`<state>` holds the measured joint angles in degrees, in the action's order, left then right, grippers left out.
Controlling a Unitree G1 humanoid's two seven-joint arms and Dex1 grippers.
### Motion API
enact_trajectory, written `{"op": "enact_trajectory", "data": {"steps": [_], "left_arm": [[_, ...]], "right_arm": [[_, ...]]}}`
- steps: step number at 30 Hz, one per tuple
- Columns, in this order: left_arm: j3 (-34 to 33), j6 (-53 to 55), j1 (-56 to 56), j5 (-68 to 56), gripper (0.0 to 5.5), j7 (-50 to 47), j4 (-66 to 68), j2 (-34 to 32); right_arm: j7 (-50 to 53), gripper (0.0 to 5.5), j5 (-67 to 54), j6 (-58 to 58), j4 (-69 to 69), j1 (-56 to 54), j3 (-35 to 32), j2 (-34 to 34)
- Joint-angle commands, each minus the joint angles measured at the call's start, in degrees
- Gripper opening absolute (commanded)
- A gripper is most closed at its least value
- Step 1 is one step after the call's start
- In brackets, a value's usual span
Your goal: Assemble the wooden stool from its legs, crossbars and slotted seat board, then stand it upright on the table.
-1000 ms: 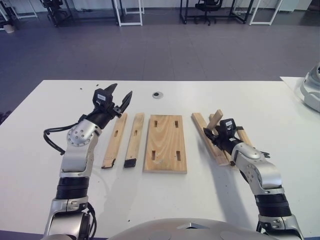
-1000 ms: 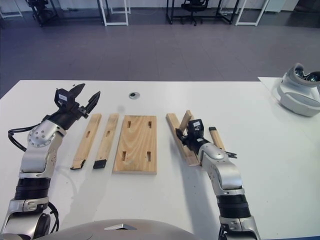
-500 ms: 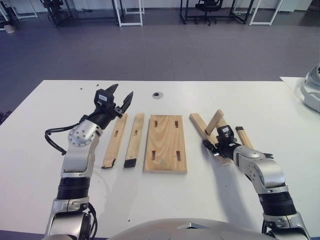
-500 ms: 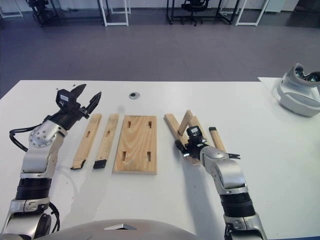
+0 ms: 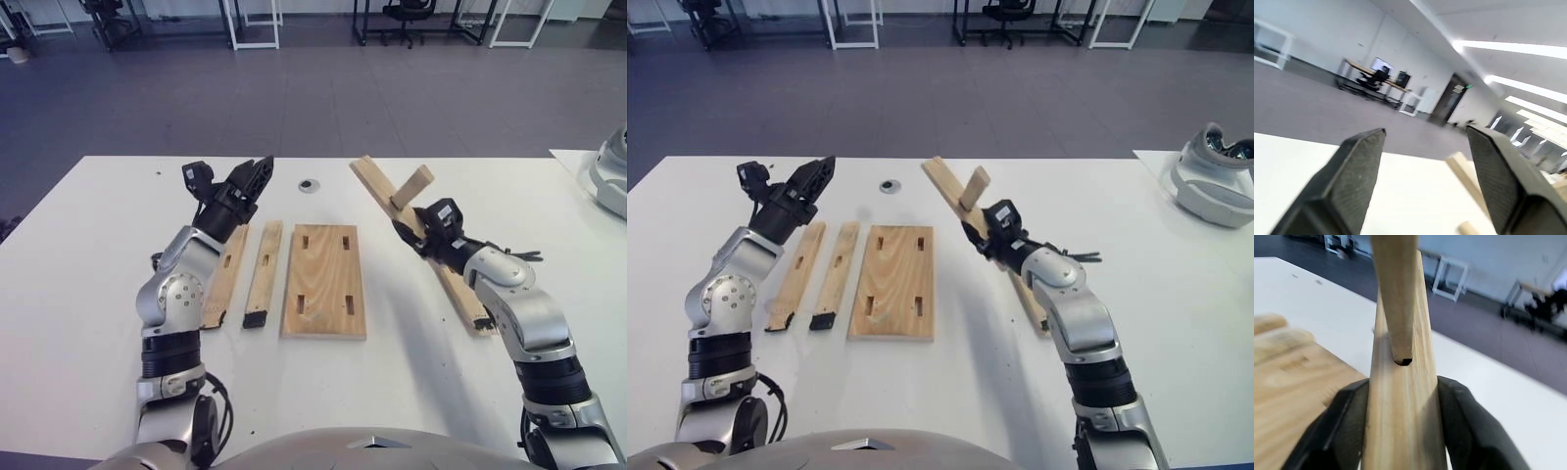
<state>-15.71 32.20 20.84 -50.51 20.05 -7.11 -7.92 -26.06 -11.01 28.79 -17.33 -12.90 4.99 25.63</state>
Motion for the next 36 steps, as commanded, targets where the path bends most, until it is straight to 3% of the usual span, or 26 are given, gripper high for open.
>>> {"op": "enact_trajectory", "data": {"steps": [1, 11, 22, 29, 36], "left_arm": [[-0.24, 8.00, 2.68, -10.54, 3.05, -4.54, -0.68, 3.81], [-1.41, 11.02, 5.24, -19.20, 3.05, -10.23, -0.76, 5.66], [-0.40, 9.41, -1.47, -21.39, 1.12, -17.29, -7.48, 8.31], [-1.83, 8.13, -5.77, -19.98, 1.06, -18.98, -11.93, 5.13], [-4.86, 4.66, -21.82, -10.91, 1.04, -22.53, -28.27, 1.26]], "right_arm": [[-2.26, 2.07, 0.33, -4.87, -3.56, -4.93, 2.69, -1.87], [-6.54, 2.07, 1.81, -10.76, -4.52, -7.52, 8.02, -3.39], [-6.75, 2.07, 0.91, -10.77, -5.78, -5.78, 7.59, -5.14], [-6.44, 2.07, 2.16, -10.50, -4.97, -2.93, 7.27, -4.89], [-6.29, 2.07, 6.22, -14.70, -2.62, 13.31, 2.86, 1.35]]}}
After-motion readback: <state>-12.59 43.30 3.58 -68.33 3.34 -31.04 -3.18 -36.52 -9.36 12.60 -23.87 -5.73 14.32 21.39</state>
